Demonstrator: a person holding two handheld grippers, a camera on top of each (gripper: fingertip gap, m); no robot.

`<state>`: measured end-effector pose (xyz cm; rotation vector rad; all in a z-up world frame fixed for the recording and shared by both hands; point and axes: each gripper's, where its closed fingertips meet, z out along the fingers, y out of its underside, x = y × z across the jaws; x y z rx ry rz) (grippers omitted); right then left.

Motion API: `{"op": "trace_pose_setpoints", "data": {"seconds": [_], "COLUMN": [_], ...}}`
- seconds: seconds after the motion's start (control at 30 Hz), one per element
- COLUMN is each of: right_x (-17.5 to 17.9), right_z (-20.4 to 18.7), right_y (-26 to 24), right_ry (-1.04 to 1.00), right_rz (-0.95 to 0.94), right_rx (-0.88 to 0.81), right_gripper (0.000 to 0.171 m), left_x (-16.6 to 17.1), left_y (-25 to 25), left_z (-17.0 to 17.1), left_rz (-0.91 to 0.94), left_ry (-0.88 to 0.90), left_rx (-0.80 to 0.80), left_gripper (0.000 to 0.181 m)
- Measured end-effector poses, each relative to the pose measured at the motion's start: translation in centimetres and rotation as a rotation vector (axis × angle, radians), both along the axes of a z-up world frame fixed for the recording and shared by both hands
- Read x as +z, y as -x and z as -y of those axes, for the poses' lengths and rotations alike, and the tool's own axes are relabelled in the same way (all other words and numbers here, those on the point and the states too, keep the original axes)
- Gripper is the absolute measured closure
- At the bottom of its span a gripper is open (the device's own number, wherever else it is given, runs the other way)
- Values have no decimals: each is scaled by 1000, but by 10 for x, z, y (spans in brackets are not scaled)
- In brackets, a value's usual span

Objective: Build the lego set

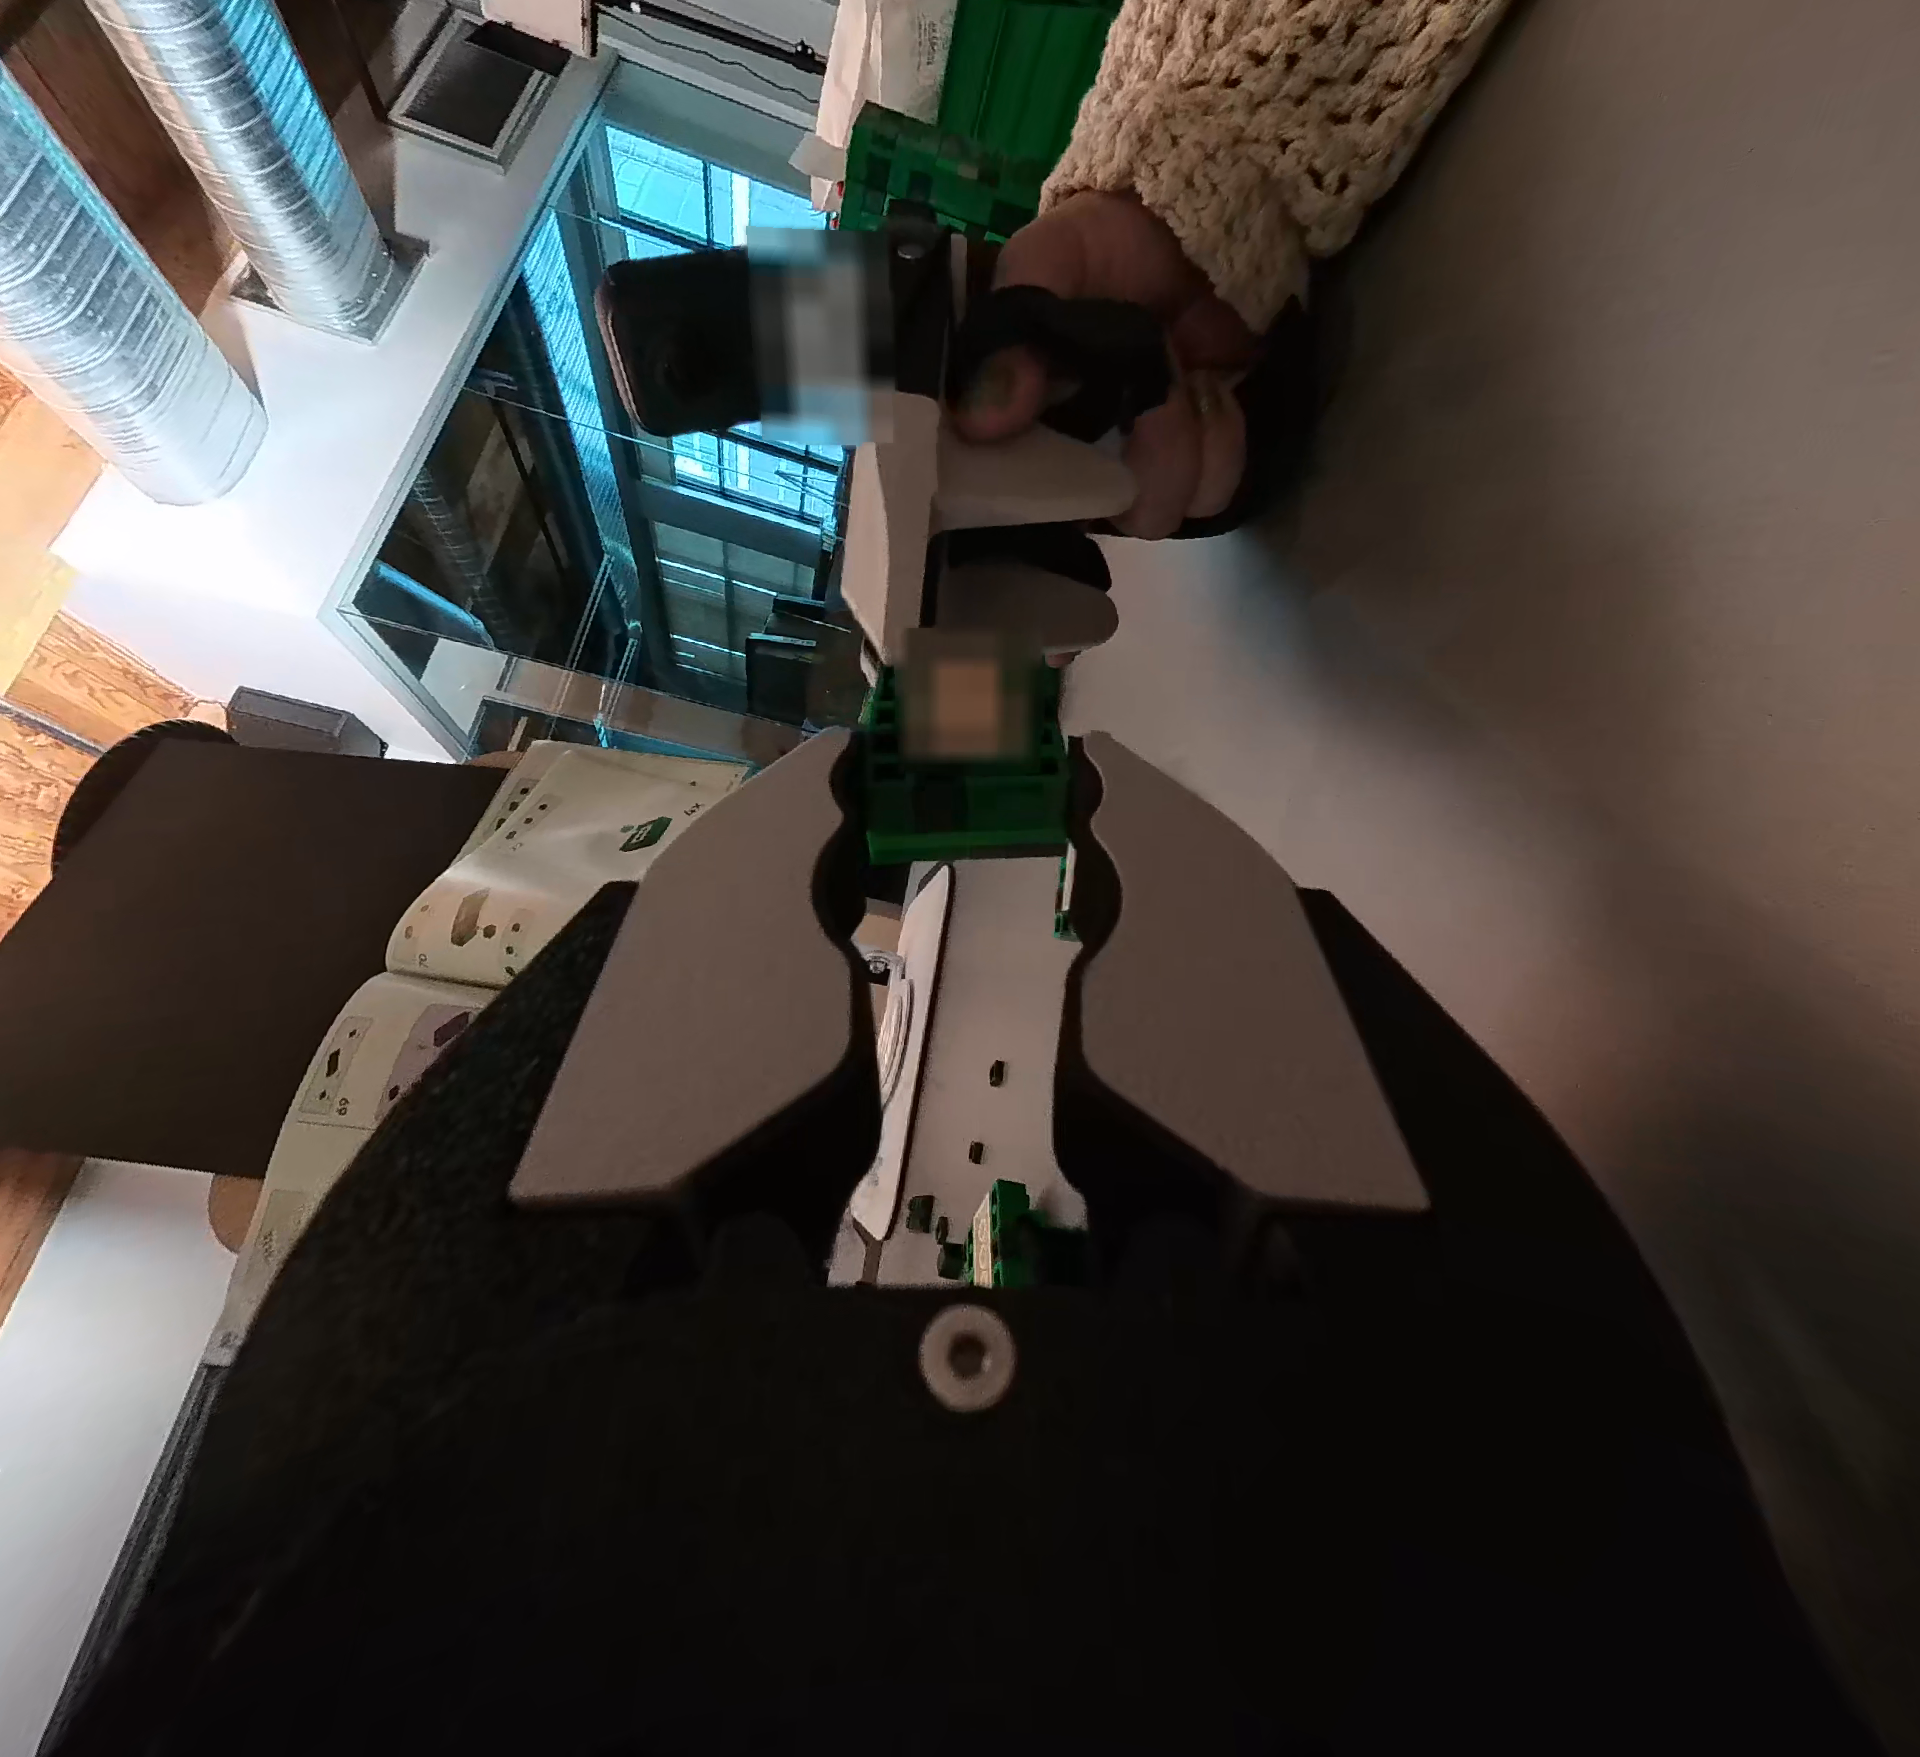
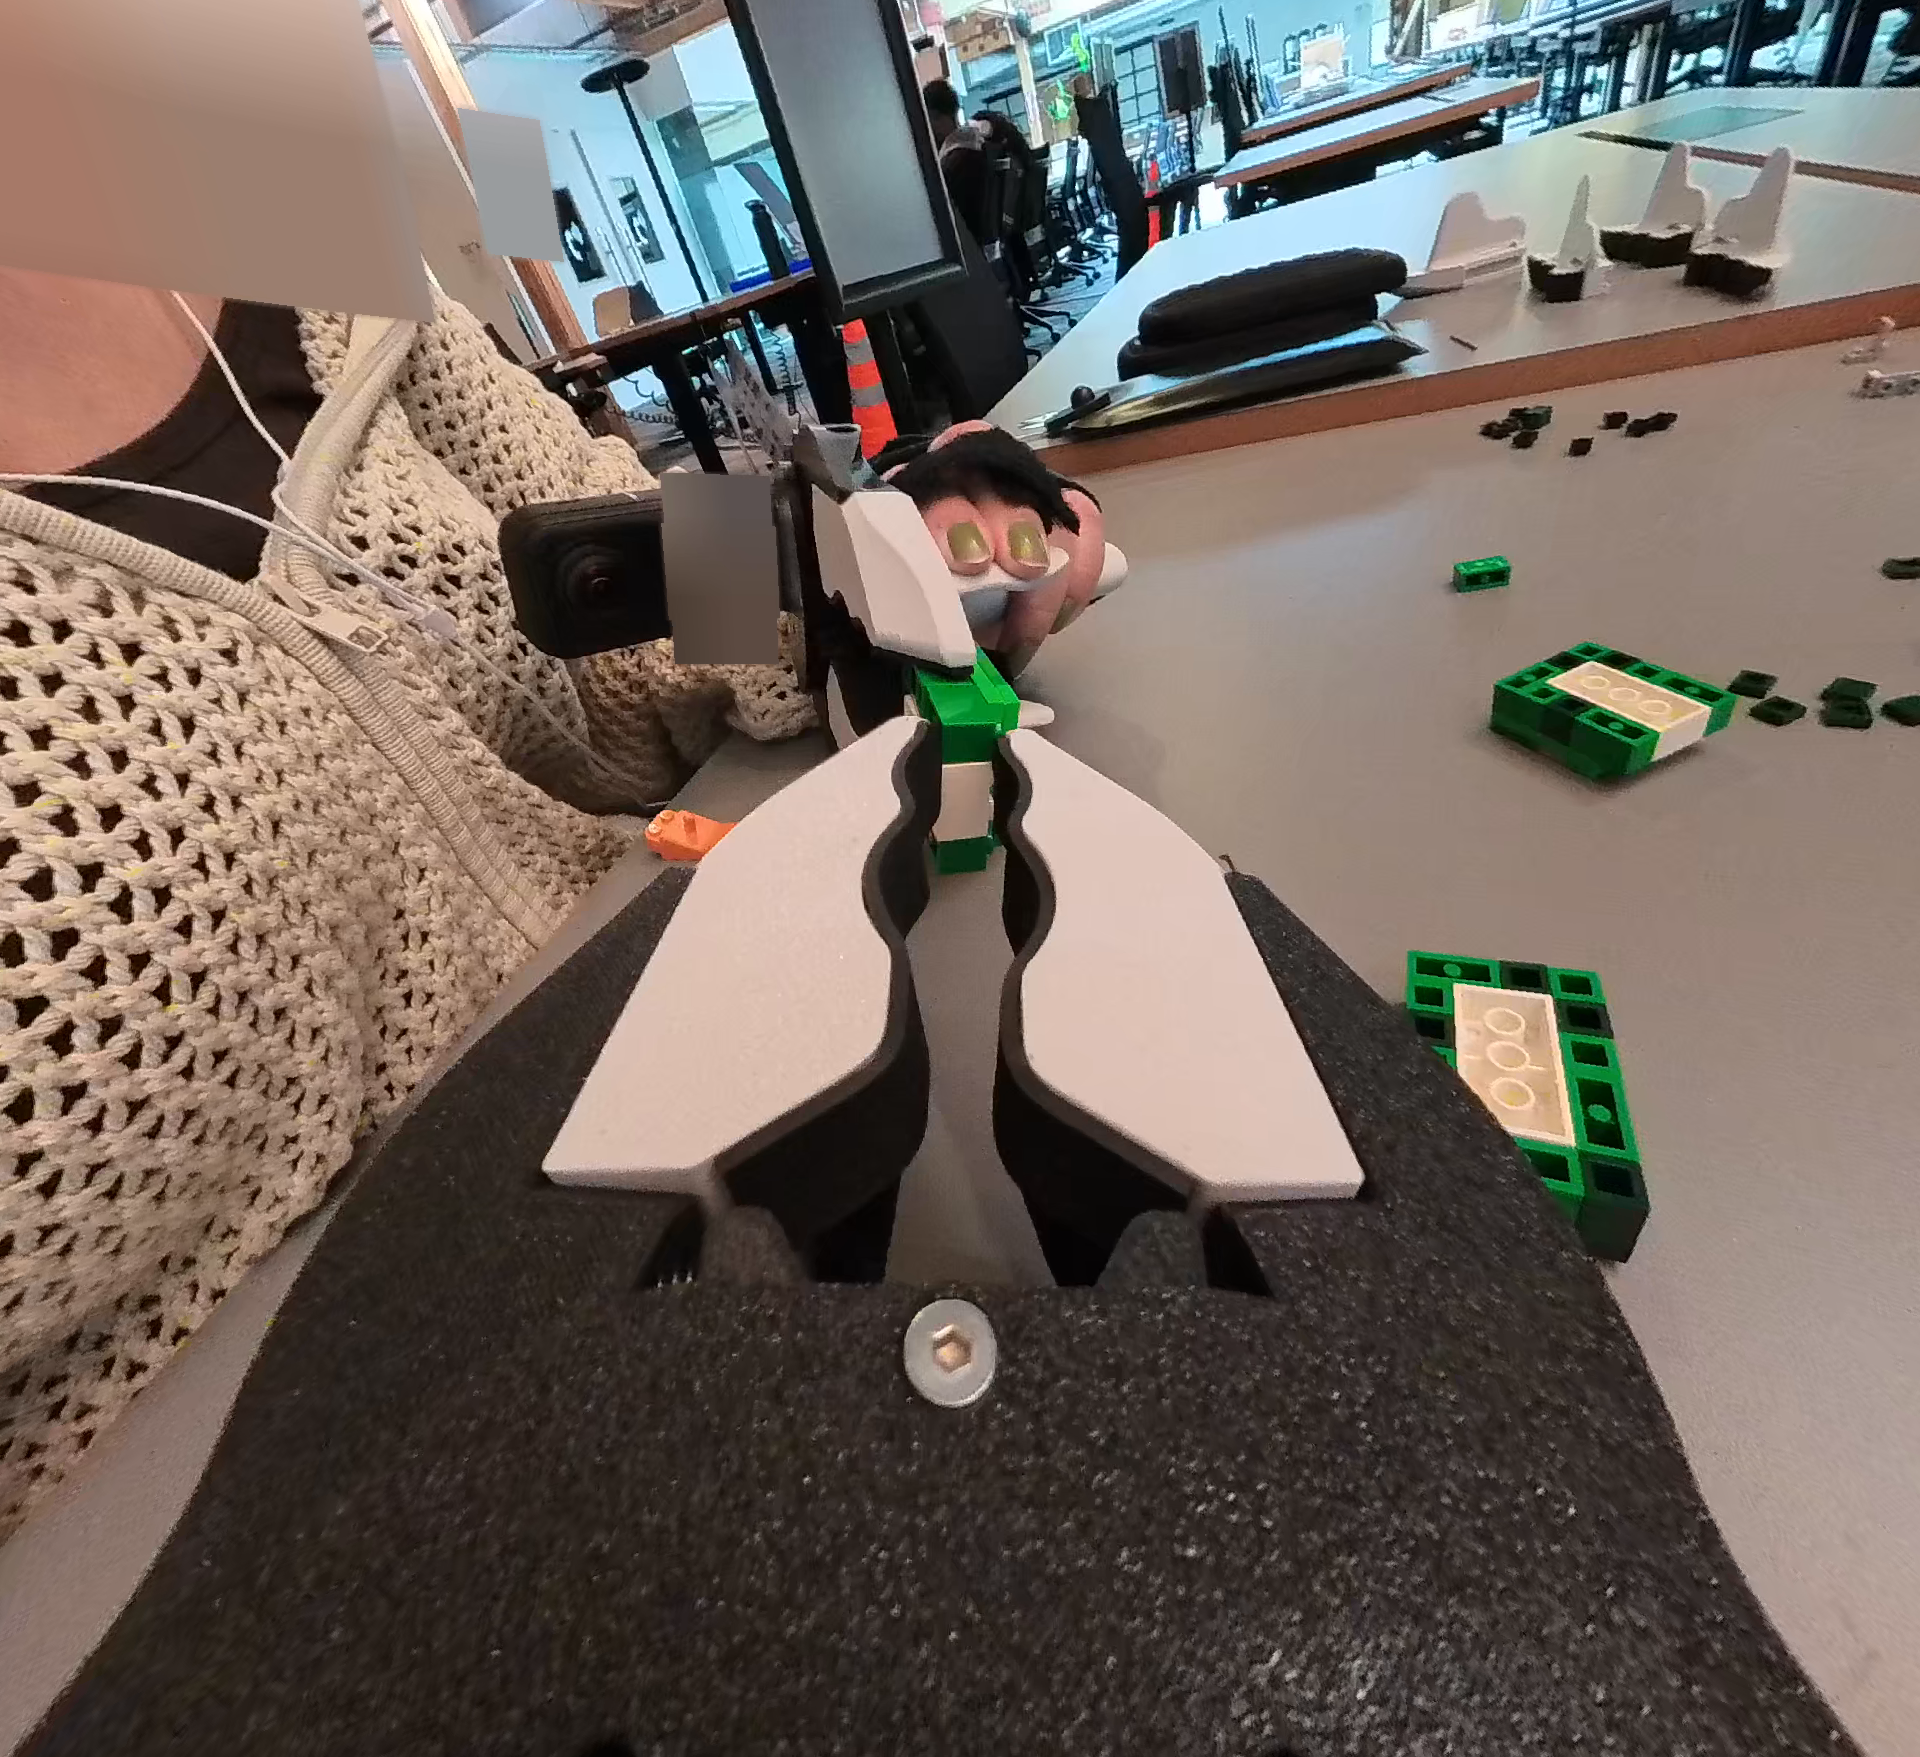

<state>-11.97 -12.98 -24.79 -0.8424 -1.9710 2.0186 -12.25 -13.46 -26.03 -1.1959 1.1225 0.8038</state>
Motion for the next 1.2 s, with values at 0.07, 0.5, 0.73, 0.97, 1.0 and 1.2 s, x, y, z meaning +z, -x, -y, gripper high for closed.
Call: {"op": "trace_pose_setpoints", "data": {"seconds": [0.07,0.5,0.73,0.97,1.0,1.2], "right_x": [2,33,28,30,31,37], "right_z": [-1,-76,-82,-94,-96,-103], "right_y": [0,26,31,30,30,26], "right_ry": [19,-84,-189,-134,-134,-152], "right_rz": [-1,-415,-437,-414,-414,-466], "right_rx": [-2,-665,-747,-784,-793,-844], "right_gripper": [162,140,146,152,152,160], "left_x": [1,26,23,24,24,23], "left_y": [0,73,93,99,100,97], "left_z": [-1,-8,-10,-10,-10,-11], "left_rz": [8,735,890,928,928,912], "left_ry": [-5,59,100,82,80,93], "left_rx": [7,138,165,170,176,179], "left_gripper": [146,146,145,145,145,145]}}
